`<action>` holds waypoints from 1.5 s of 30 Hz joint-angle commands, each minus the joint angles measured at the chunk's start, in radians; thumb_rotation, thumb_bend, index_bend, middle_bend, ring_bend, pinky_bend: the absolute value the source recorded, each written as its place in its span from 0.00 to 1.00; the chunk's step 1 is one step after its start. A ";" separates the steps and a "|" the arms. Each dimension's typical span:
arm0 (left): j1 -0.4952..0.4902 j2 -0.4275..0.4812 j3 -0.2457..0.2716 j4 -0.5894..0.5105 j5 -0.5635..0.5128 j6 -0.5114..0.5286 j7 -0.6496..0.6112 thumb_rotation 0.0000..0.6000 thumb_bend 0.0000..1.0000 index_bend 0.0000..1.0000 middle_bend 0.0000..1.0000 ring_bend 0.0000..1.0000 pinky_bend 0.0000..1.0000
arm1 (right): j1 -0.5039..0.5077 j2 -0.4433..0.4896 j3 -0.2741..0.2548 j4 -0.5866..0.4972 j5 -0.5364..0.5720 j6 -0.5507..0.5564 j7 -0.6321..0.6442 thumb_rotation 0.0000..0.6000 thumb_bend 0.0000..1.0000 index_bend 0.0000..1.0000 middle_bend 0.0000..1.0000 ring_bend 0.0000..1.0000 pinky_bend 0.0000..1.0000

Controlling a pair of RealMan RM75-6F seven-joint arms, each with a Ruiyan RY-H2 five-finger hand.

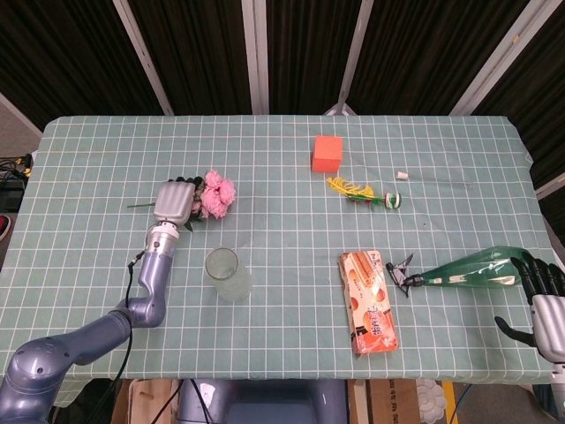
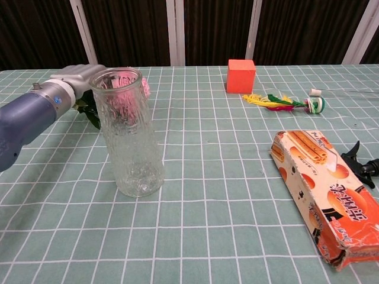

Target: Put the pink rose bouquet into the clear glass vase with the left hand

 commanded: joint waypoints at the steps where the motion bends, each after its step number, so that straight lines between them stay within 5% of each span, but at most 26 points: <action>1: 0.024 0.046 -0.015 -0.057 0.014 0.009 -0.038 1.00 0.48 0.30 0.38 0.33 0.41 | 0.000 0.001 -0.001 -0.001 -0.001 0.001 0.000 1.00 0.21 0.11 0.05 0.03 0.00; 24: 0.307 0.587 -0.133 -0.789 0.299 0.275 -0.673 1.00 0.48 0.29 0.37 0.32 0.40 | -0.001 0.003 -0.010 -0.021 -0.029 0.010 -0.008 1.00 0.21 0.11 0.05 0.03 0.00; 33: 0.369 0.751 -0.200 -1.047 0.288 0.249 -0.911 1.00 0.48 0.30 0.37 0.32 0.39 | -0.005 0.007 -0.011 -0.021 -0.037 0.021 0.004 1.00 0.21 0.11 0.05 0.03 0.00; 45: 0.371 0.874 -0.196 -1.308 0.382 0.169 -1.044 1.00 0.48 0.29 0.35 0.31 0.39 | -0.013 0.006 -0.005 -0.010 -0.035 0.042 0.008 1.00 0.21 0.11 0.05 0.03 0.00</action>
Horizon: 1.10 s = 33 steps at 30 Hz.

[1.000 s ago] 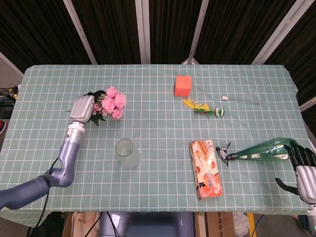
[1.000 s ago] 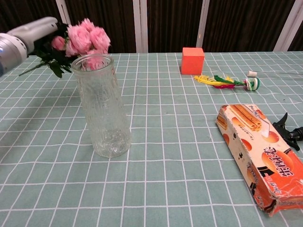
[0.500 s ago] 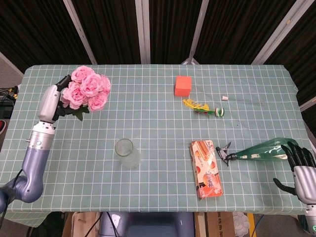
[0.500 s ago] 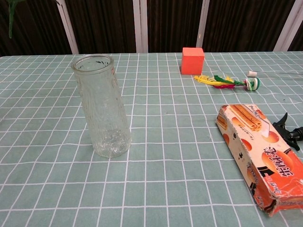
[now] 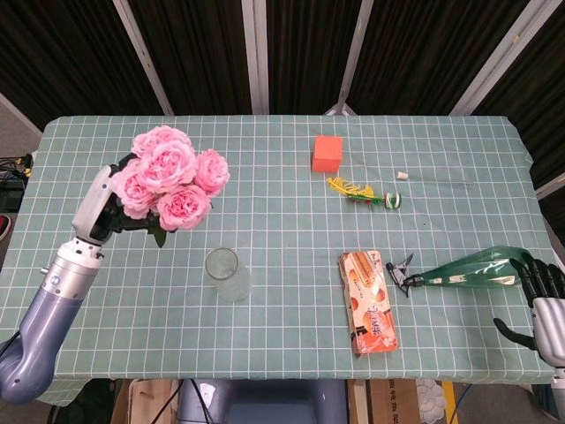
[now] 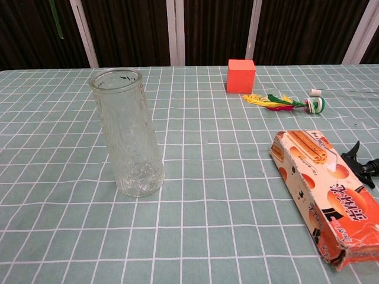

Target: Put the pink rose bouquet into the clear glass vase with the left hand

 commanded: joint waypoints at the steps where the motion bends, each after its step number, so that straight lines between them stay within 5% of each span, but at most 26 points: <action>1: -0.003 0.037 -0.003 -0.067 0.027 -0.011 0.000 1.00 0.48 0.29 0.35 0.31 0.39 | 0.001 -0.003 0.001 0.003 0.001 0.000 -0.002 1.00 0.21 0.11 0.05 0.03 0.00; 15: -0.031 0.066 0.003 -0.200 0.009 -0.035 -0.013 1.00 0.48 0.28 0.34 0.31 0.39 | 0.003 -0.006 0.002 0.007 -0.003 -0.002 0.000 1.00 0.21 0.11 0.05 0.03 0.00; 33: -0.049 0.053 0.073 -0.184 0.049 -0.087 -0.062 1.00 0.48 0.27 0.34 0.31 0.39 | 0.001 -0.005 0.004 0.012 -0.002 0.005 0.011 1.00 0.21 0.11 0.05 0.03 0.00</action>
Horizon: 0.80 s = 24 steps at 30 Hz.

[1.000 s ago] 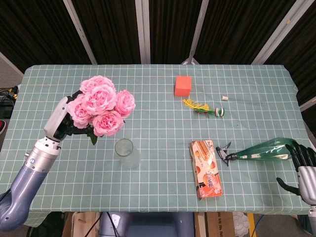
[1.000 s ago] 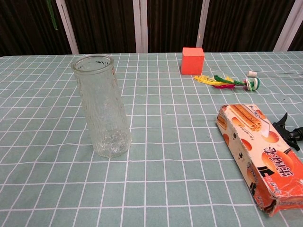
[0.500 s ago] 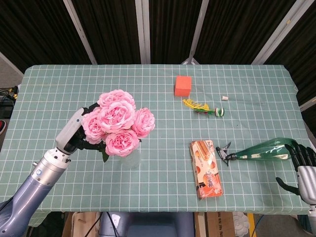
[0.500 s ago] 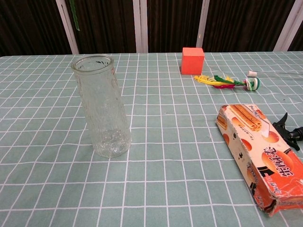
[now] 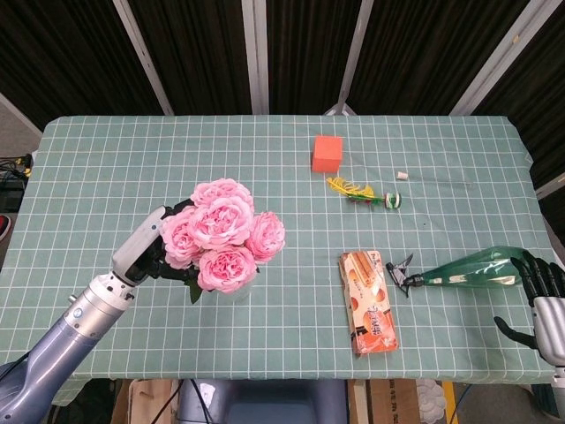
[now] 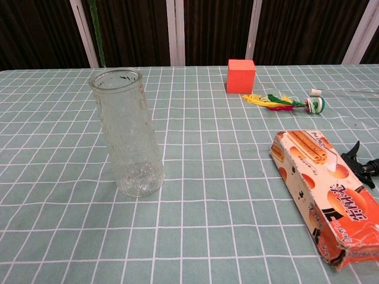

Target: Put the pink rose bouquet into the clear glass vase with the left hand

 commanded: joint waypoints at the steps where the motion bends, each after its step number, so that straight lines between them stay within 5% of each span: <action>1: -0.007 -0.021 0.018 0.013 0.009 -0.005 -0.001 1.00 0.48 0.27 0.34 0.31 0.39 | -0.001 0.001 0.000 0.001 -0.001 0.001 0.003 1.00 0.21 0.11 0.05 0.03 0.00; 24: -0.052 -0.207 0.146 0.244 0.123 -0.036 -0.098 1.00 0.47 0.28 0.33 0.30 0.38 | -0.008 0.009 0.000 0.003 -0.008 0.014 0.034 1.00 0.21 0.11 0.05 0.03 0.00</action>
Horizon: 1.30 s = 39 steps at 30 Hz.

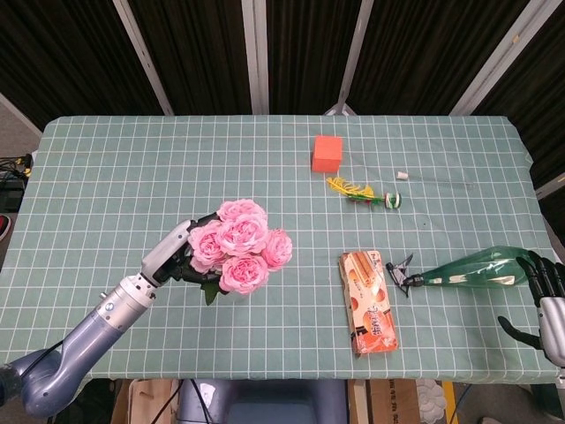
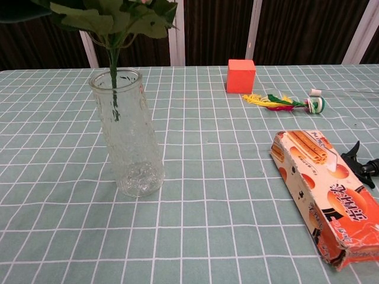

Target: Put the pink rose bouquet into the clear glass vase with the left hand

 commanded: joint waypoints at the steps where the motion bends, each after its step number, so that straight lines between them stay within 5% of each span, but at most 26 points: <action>1: -0.001 -0.033 0.028 0.048 0.038 0.007 -0.032 1.00 0.47 0.28 0.33 0.30 0.38 | -0.001 0.002 -0.001 -0.001 -0.004 0.003 0.005 1.00 0.21 0.11 0.05 0.03 0.00; 13: -0.005 -0.080 0.082 0.164 0.091 0.023 -0.112 1.00 0.45 0.27 0.30 0.25 0.32 | -0.005 0.007 -0.002 0.001 -0.005 0.007 0.019 1.00 0.21 0.11 0.05 0.03 0.00; 20: -0.016 -0.061 0.112 0.195 0.110 0.001 -0.151 1.00 0.33 0.19 0.18 0.08 0.15 | -0.006 0.009 -0.003 -0.002 -0.007 0.006 0.021 1.00 0.21 0.11 0.05 0.03 0.00; 31: -0.045 0.054 0.164 0.207 0.202 -0.029 -0.250 1.00 0.19 0.15 0.09 0.00 0.07 | -0.003 0.009 -0.004 -0.005 -0.012 0.003 0.015 1.00 0.21 0.11 0.05 0.03 0.00; 39: 0.012 0.179 0.199 0.206 0.274 0.100 -0.336 1.00 0.16 0.15 0.08 0.00 0.07 | -0.009 0.017 -0.007 -0.009 -0.019 0.013 0.030 1.00 0.21 0.11 0.05 0.03 0.00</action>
